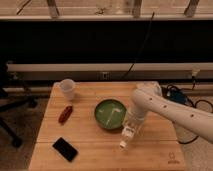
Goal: Place the bottle in the ceramic bowl
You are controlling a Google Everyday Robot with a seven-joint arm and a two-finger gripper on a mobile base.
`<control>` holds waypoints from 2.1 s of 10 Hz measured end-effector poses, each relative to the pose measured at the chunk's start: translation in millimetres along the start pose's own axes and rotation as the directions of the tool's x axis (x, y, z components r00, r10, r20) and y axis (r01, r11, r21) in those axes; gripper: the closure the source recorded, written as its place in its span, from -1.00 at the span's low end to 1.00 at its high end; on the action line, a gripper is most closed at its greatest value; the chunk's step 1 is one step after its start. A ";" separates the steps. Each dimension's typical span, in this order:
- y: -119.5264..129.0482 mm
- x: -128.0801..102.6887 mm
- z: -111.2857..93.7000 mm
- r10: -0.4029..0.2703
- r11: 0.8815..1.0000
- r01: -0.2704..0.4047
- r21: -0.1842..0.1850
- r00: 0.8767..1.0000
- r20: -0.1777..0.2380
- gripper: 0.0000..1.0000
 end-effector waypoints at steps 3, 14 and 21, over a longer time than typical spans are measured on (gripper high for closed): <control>-44.6 1.3 -6.1 -0.092 0.996 0.092 0.016 0.996 0.002 1.00; -103.9 47.5 -5.8 -0.154 0.986 0.157 0.058 0.987 -0.046 -0.35; -100.6 45.9 -4.0 -0.156 0.986 0.158 0.055 0.987 -0.044 -0.60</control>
